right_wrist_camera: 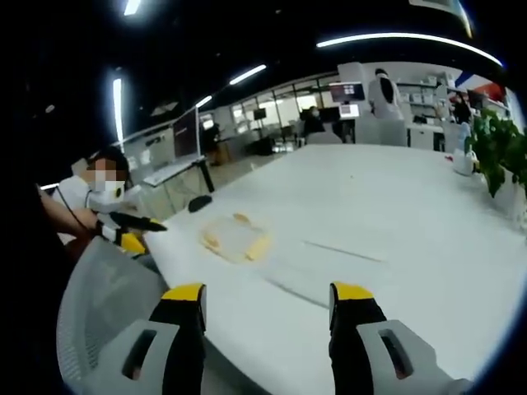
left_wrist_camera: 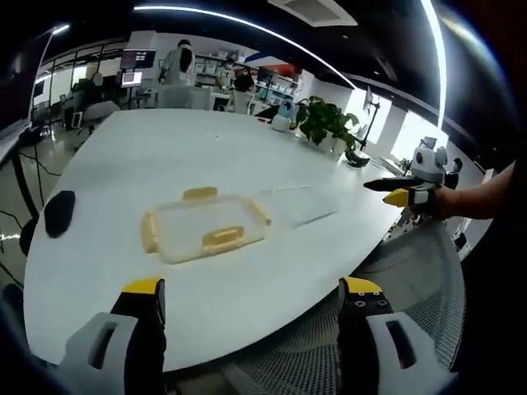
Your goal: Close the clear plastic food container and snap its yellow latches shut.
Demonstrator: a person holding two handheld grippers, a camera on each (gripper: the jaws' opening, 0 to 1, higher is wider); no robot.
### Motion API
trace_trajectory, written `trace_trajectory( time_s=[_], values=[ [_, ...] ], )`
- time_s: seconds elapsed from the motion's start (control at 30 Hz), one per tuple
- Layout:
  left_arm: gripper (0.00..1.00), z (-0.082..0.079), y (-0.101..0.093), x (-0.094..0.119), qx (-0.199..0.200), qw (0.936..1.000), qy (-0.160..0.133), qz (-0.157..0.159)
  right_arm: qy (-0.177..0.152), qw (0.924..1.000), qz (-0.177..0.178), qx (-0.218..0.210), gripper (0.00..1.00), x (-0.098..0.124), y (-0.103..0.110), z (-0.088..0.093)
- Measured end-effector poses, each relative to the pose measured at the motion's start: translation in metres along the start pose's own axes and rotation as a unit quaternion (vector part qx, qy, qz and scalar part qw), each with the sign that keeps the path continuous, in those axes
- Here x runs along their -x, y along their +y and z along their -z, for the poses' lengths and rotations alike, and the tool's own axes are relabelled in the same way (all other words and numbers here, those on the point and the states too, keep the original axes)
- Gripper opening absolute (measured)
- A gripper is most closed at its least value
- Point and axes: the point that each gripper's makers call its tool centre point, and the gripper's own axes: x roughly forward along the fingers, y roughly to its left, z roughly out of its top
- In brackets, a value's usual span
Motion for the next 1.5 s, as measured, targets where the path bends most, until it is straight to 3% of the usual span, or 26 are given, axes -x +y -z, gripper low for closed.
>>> trace_trajectory(
  time_s=[0.2, 0.57, 0.9, 1.2, 1.5],
  values=[
    [0.92, -0.002, 0.002, 0.001, 0.014, 0.9999, -0.002, -0.003, -0.002, 0.9999, -0.009, 0.009, 0.6, -0.005, 0.004, -0.006],
    [0.85, -0.007, -0.003, 0.009, -0.009, 0.9999, -0.008, 0.0, -0.009, 0.9997, -0.018, 0.017, 0.59, -0.011, 0.007, -0.012],
    [0.79, -0.01, 0.008, 0.008, -0.032, 0.9995, -0.003, -0.001, -0.013, 0.9989, -0.032, 0.032, 0.59, -0.015, 0.019, -0.024],
    [0.78, -0.011, 0.015, 0.006, -0.045, 0.9989, 0.009, 0.01, -0.022, 0.9978, -0.049, 0.039, 0.59, -0.026, 0.029, -0.039],
    [0.77, -0.014, 0.021, 0.005, -0.057, 0.9981, 0.015, 0.019, -0.013, 0.9965, -0.065, 0.052, 0.56, -0.039, 0.036, -0.042]
  ],
)
